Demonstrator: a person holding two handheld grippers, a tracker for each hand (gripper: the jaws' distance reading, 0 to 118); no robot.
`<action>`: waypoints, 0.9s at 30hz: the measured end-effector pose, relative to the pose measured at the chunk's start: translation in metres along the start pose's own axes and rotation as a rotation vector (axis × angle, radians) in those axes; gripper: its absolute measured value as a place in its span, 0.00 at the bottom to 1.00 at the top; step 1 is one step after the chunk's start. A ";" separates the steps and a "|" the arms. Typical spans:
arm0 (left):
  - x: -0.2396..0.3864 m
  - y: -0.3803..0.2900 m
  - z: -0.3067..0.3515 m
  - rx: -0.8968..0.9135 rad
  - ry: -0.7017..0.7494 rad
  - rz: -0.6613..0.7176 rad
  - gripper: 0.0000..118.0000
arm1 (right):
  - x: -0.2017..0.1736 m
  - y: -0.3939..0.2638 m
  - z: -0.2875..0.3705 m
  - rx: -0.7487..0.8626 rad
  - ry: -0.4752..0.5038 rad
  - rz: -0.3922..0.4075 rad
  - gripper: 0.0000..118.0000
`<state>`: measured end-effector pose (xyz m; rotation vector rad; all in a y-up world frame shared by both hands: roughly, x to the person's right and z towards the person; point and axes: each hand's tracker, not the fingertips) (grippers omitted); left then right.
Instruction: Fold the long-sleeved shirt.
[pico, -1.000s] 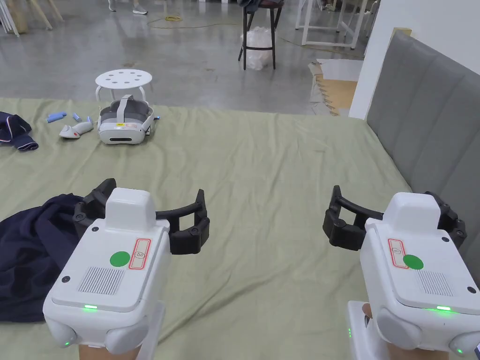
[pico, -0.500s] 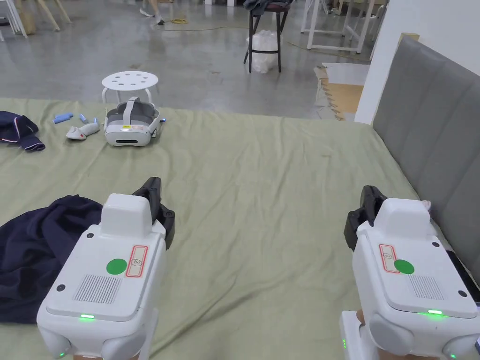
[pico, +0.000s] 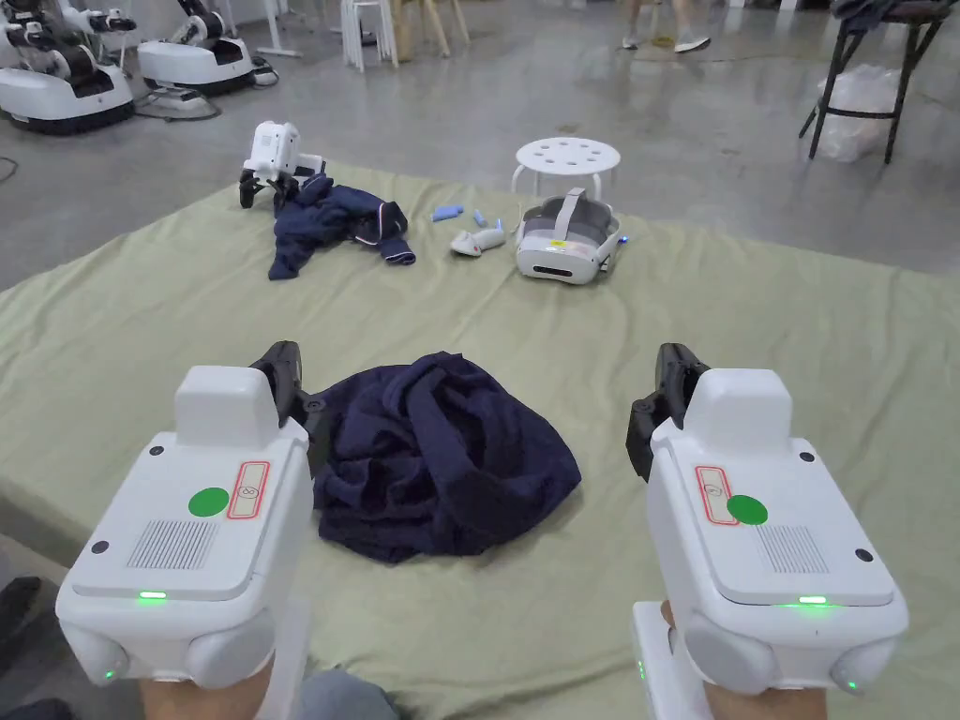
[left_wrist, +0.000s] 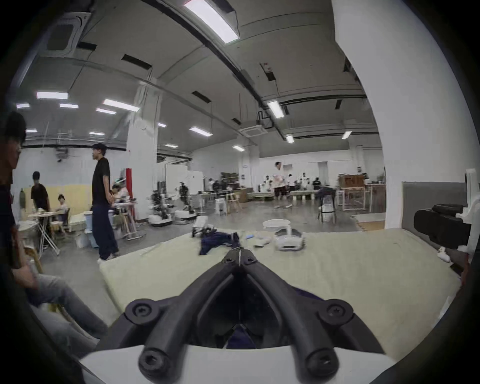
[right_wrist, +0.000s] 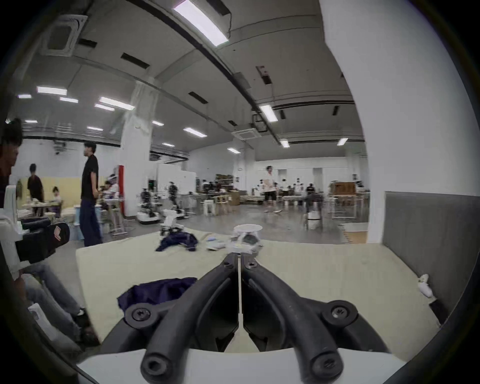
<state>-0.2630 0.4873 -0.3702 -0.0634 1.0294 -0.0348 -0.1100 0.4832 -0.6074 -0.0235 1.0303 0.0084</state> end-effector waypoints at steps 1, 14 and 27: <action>0.000 -0.001 -0.003 -0.009 -0.006 -0.004 0.03 | -0.007 -0.001 -0.002 -0.001 0.007 0.010 0.01; 0.011 -0.047 -0.217 -0.681 -0.272 0.212 0.88 | -0.023 -0.013 -0.030 -0.051 0.062 0.047 0.01; 0.038 -0.116 -0.306 -1.025 -0.166 0.155 0.21 | 0.011 -0.034 -0.043 -0.117 0.008 0.057 0.00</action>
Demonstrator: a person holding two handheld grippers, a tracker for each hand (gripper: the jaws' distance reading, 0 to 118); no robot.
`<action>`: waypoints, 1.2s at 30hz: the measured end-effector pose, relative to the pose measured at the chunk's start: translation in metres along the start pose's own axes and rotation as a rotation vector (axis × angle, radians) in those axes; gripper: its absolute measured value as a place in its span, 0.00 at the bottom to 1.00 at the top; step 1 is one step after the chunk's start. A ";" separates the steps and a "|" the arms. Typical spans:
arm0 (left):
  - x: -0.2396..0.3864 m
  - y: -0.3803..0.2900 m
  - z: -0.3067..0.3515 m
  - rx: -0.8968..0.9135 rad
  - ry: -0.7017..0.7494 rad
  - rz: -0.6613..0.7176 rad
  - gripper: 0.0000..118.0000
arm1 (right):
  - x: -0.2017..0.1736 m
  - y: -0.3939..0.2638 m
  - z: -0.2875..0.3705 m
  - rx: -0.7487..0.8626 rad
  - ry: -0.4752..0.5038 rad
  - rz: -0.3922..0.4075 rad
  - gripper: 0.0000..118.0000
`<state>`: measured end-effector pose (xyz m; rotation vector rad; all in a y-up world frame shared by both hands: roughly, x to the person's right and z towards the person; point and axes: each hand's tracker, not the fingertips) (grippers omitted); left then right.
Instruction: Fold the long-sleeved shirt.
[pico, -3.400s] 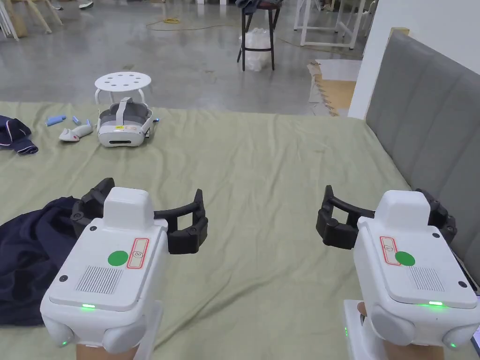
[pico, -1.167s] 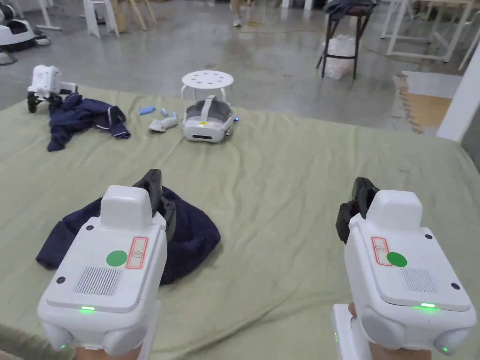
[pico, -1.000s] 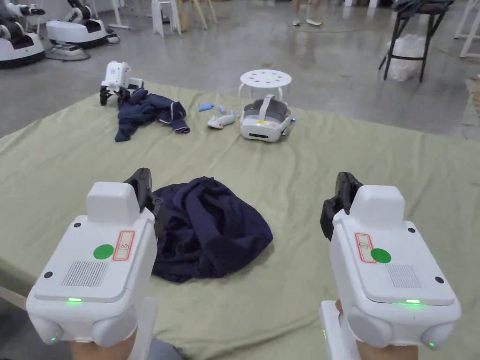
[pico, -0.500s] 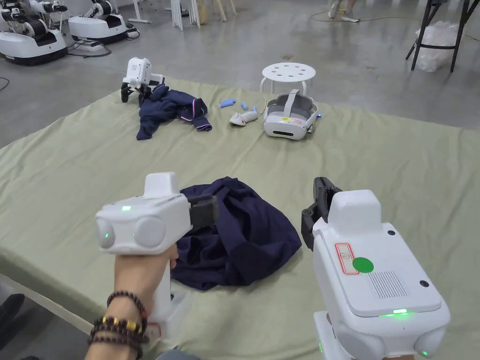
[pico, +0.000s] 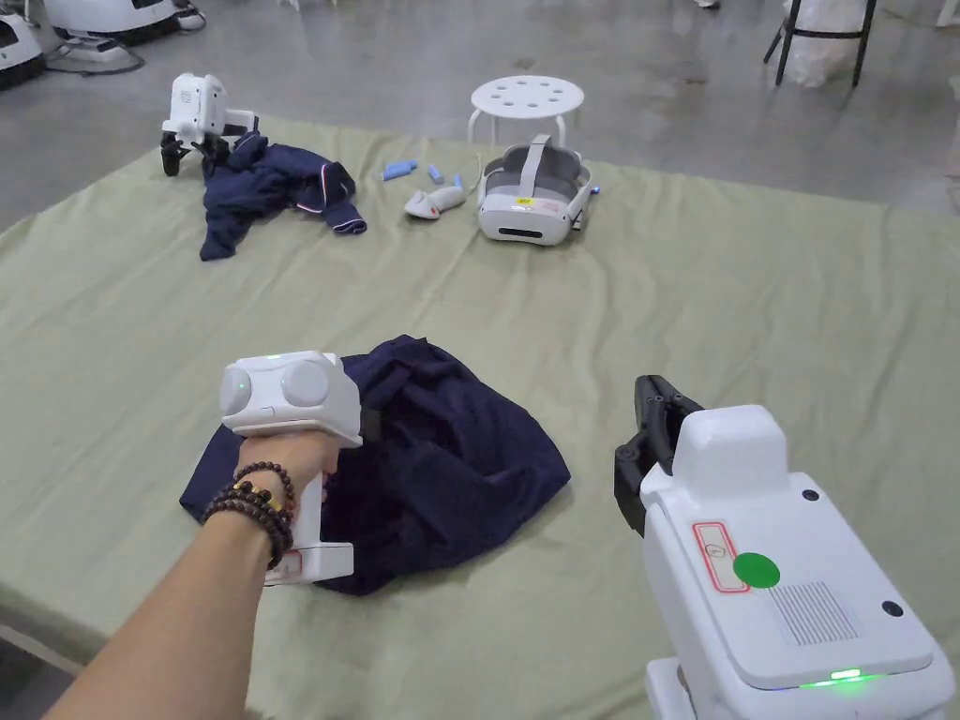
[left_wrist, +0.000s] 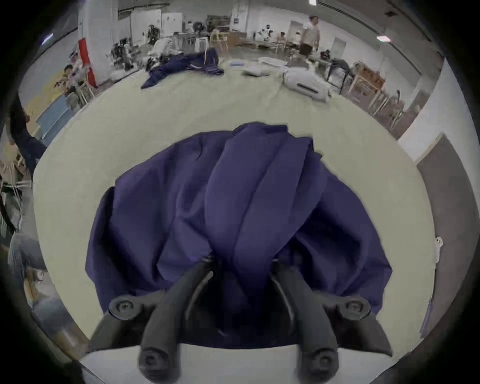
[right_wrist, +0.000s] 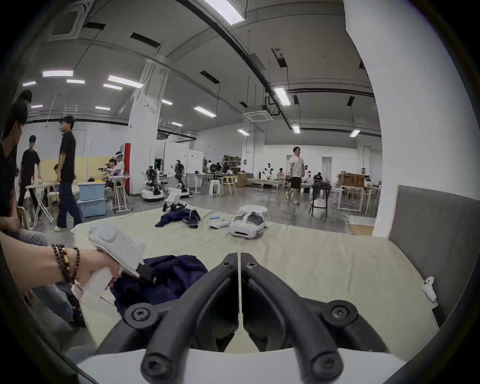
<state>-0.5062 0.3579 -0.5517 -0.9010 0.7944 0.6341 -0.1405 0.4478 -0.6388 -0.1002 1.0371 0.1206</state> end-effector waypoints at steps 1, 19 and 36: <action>0.003 0.004 0.011 0.006 -0.001 -0.016 0.21 | 0.003 0.000 0.002 0.000 -0.007 -0.006 0.01; 0.379 -0.085 0.145 0.207 -0.669 -0.618 0.20 | 0.157 0.026 0.142 0.107 -0.385 -0.099 0.00; 0.355 -0.154 0.128 0.347 -0.642 -0.591 0.91 | 0.210 -0.009 0.181 -0.077 -0.496 -0.154 0.01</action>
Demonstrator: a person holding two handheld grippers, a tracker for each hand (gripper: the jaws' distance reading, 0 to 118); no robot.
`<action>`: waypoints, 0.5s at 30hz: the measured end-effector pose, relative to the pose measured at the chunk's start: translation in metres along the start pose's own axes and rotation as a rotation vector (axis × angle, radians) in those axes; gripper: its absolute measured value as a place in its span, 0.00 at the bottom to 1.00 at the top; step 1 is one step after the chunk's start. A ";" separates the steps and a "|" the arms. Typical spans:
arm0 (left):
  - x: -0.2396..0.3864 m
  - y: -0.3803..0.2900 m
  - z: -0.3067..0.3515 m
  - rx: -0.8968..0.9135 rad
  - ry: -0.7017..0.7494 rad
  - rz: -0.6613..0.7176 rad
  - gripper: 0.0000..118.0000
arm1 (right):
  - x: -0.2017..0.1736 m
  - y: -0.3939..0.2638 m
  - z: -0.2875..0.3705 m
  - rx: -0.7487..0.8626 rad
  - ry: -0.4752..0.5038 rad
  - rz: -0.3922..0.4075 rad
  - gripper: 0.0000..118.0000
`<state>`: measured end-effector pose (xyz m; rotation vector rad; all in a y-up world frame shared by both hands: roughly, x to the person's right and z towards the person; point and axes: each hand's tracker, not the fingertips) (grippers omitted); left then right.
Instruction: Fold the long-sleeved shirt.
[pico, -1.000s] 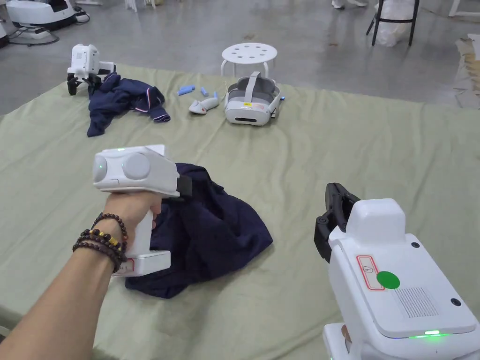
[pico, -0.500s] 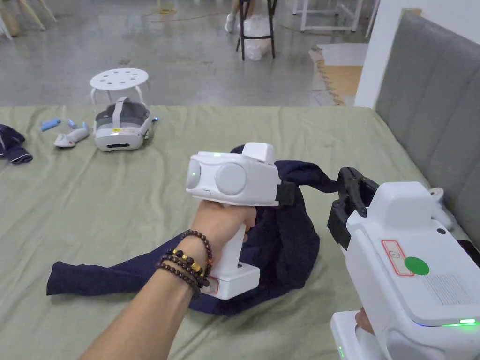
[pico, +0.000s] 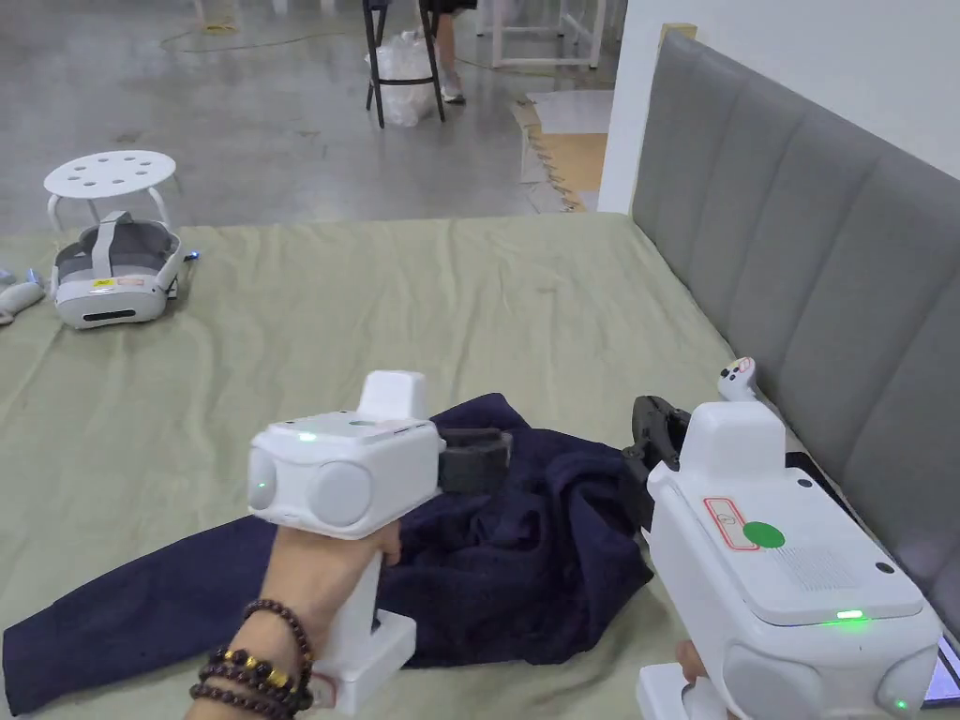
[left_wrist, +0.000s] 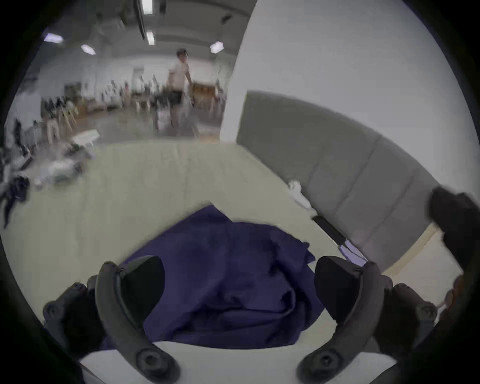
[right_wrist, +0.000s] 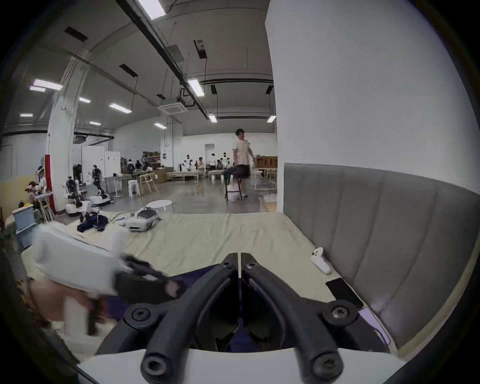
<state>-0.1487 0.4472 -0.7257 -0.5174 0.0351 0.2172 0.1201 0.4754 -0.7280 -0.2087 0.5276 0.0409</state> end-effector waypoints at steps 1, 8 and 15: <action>-0.007 -0.002 0.027 0.055 0.045 -0.009 0.91 | -0.003 0.000 0.000 0.001 0.000 0.002 0.01; -0.038 -0.066 0.161 0.214 0.298 0.058 0.71 | -0.018 0.003 0.000 -0.013 0.034 0.026 0.01; -0.061 -0.100 0.182 0.147 0.362 0.081 0.03 | -0.028 0.005 0.003 -0.012 0.042 0.043 0.01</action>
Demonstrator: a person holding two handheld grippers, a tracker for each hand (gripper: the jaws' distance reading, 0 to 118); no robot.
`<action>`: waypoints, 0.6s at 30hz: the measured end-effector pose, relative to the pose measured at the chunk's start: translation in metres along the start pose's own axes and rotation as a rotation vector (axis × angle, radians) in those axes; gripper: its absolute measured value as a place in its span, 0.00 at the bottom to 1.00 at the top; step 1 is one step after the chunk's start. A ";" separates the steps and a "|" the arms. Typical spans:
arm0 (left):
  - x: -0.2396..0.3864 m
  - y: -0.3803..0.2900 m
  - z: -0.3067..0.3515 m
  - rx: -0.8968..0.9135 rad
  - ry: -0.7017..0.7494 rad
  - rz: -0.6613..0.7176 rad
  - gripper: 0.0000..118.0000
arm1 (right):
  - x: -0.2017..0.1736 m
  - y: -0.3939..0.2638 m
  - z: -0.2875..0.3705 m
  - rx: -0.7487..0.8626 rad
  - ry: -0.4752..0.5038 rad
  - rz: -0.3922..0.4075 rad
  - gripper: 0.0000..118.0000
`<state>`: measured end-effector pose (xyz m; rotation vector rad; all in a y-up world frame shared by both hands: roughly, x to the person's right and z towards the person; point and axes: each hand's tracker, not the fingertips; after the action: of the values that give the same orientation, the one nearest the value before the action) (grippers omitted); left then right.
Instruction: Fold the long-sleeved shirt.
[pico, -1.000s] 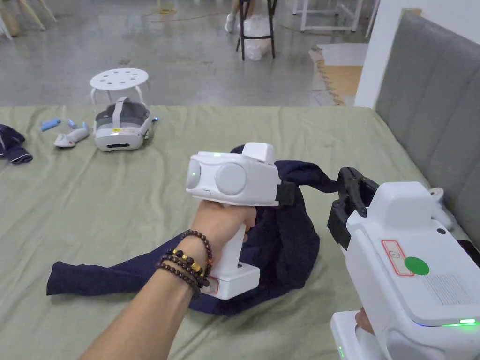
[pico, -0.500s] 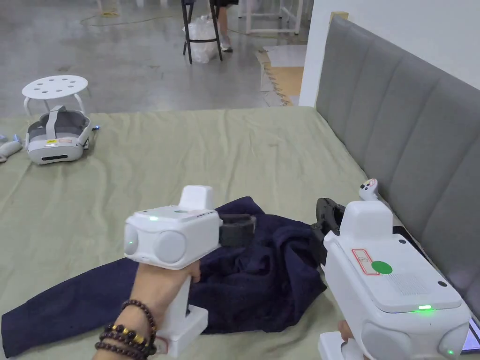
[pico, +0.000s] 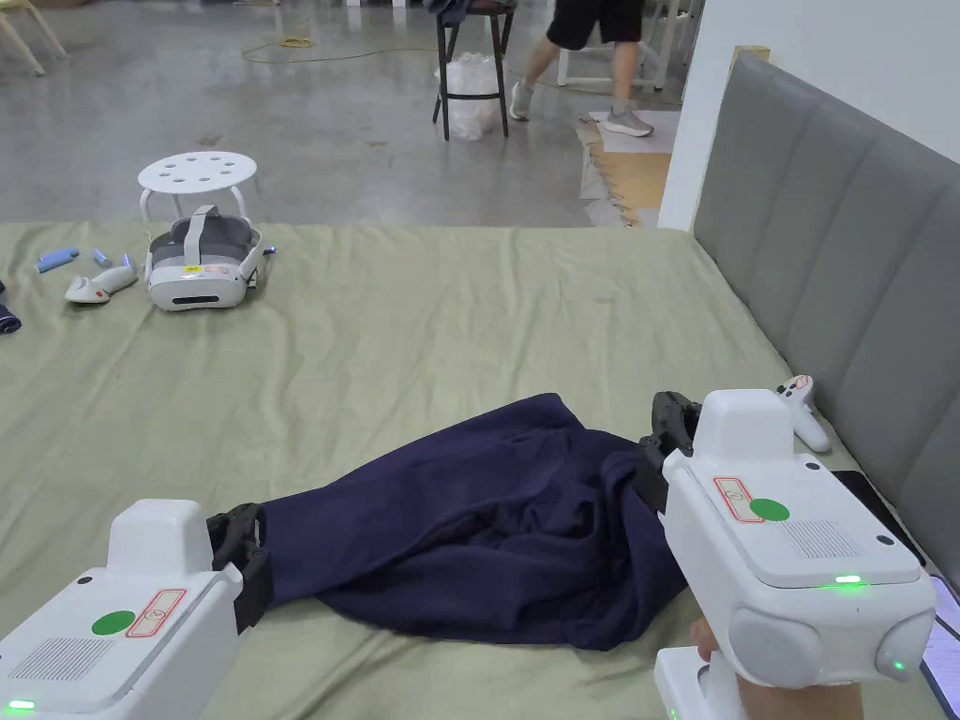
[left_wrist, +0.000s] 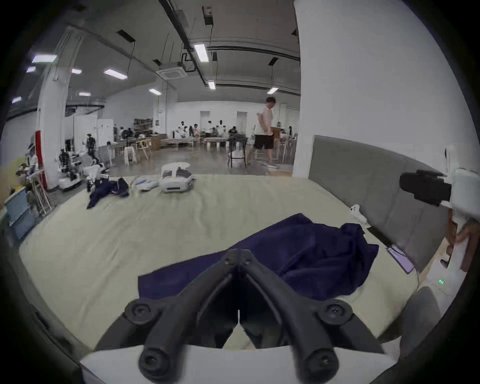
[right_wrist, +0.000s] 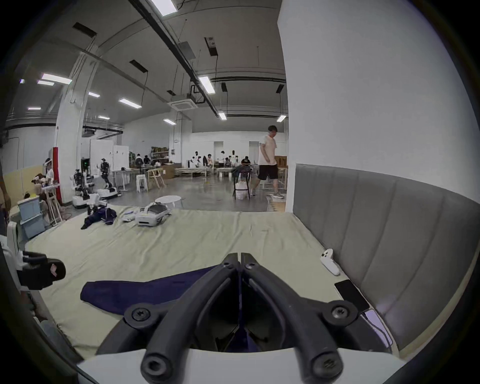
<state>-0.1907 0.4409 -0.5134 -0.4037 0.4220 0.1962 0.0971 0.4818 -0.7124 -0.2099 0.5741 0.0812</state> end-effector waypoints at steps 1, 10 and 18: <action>0.003 0.000 0.001 -0.006 -0.014 0.016 0.03 | -0.001 0.000 0.001 0.000 0.000 0.000 0.01; 0.002 0.054 -0.074 -0.103 -0.062 0.053 0.72 | 0.004 -0.001 -0.002 -0.014 -0.005 0.014 0.02; 0.037 0.077 -0.262 -0.362 -0.084 -0.160 0.88 | 0.018 -0.020 -0.031 -0.087 -0.029 -0.007 0.02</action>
<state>-0.2723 0.4047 -0.7744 -0.7797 0.2685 0.1325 0.0984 0.4560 -0.7436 -0.2947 0.5416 0.1023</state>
